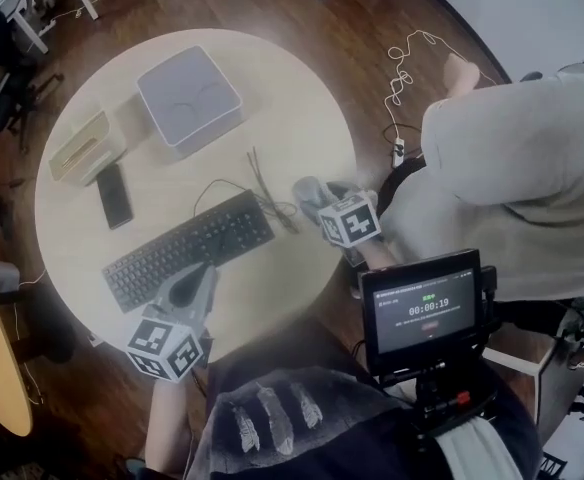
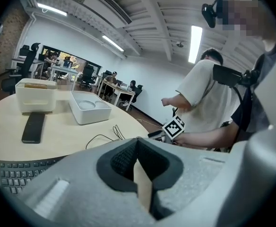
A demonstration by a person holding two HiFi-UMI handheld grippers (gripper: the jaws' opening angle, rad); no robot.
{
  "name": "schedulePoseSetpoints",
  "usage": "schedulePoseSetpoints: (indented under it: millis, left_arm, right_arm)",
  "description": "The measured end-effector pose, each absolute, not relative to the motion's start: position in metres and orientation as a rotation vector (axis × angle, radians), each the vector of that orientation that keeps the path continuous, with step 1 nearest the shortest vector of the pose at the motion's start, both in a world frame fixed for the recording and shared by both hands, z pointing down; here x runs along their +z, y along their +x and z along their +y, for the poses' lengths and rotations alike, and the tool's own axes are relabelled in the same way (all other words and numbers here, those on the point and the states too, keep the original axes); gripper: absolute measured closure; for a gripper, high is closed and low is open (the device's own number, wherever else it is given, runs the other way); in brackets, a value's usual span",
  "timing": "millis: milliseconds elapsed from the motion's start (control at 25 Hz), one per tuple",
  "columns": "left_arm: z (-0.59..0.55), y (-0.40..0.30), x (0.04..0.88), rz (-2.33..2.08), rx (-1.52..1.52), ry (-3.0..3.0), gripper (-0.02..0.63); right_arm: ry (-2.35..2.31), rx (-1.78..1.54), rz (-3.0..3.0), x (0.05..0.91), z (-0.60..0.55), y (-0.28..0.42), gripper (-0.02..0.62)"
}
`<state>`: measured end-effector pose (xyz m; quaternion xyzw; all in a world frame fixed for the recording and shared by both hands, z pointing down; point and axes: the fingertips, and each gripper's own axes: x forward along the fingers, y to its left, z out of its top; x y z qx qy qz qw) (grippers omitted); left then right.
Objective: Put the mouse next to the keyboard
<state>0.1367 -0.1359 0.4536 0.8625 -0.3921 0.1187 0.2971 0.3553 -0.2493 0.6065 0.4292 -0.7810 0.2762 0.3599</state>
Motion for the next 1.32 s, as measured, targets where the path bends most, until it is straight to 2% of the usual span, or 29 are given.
schedulePoseSetpoints:
  millis: [120, 200, 240, 400, 920, 1320]
  left_arm:
    - [-0.138, 0.133, 0.457, -1.048, 0.314, 2.289, 0.606]
    - [-0.139, 0.13, 0.458, -1.05, 0.302, 2.28, 0.606]
    - [-0.141, 0.129, 0.459, -1.05, 0.297, 2.277, 0.606]
    - [-0.144, 0.128, 0.459, -1.039, 0.286, 2.287, 0.606]
    - [-0.154, 0.131, 0.422, -1.118, 0.246, 2.396, 0.606]
    - [-0.131, 0.148, 0.366, -1.249, 0.249, 2.471, 0.606]
  right_arm:
    - [1.212, 0.45, -2.067, 0.564, -0.262, 0.354, 0.299]
    - [1.19, 0.401, -2.178, 0.532, -0.26, 0.336, 0.459]
    - [1.147, 0.41, -2.252, 0.517, -0.256, 0.321, 0.592]
    - [0.958, 0.454, -2.472, 0.469, -0.236, 0.263, 0.595]
    - [0.629, 0.377, -2.73, 0.402, -0.191, 0.172, 0.595]
    - [0.499, 0.367, -2.819, 0.361, -0.155, 0.18, 0.595]
